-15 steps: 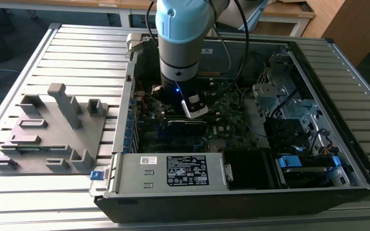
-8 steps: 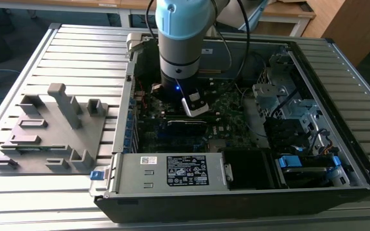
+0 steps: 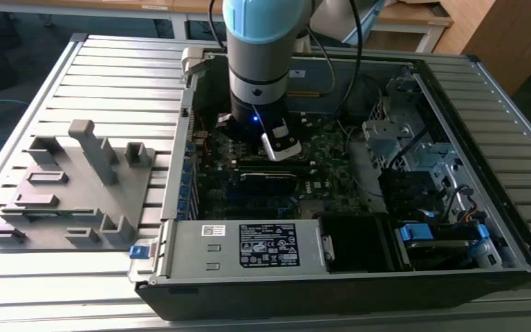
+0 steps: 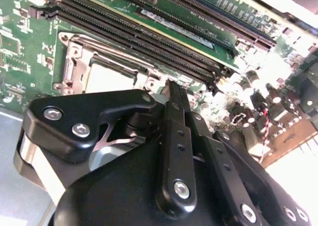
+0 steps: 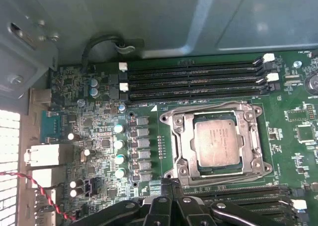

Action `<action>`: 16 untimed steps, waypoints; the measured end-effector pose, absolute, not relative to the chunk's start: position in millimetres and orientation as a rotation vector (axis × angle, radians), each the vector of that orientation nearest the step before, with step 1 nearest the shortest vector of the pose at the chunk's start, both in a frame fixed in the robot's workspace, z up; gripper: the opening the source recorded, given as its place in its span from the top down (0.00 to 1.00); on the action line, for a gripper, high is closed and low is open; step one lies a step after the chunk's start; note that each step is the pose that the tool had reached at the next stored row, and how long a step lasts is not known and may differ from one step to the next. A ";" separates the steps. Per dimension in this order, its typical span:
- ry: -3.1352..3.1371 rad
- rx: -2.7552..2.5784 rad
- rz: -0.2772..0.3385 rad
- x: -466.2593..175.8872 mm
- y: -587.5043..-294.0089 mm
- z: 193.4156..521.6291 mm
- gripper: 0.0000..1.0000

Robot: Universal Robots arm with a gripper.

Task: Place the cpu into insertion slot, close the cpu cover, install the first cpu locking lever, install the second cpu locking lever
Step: 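Install the second cpu locking lever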

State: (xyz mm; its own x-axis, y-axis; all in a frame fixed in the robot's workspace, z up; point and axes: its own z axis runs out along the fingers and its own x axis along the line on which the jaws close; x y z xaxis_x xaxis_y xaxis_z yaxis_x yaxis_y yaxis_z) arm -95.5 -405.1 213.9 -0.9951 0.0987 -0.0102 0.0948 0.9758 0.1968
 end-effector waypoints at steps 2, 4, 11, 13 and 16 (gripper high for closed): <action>3.103 0.152 0.298 -95.5 -404.9 214.5 0.90; 3.104 0.152 0.287 -95.5 -404.2 214.6 0.90; 3.104 0.161 0.270 -93.4 -398.7 214.4 0.90; 3.104 0.164 0.267 -92.0 -397.0 214.3 0.90; 3.104 0.166 0.263 -90.5 -392.6 214.0 0.90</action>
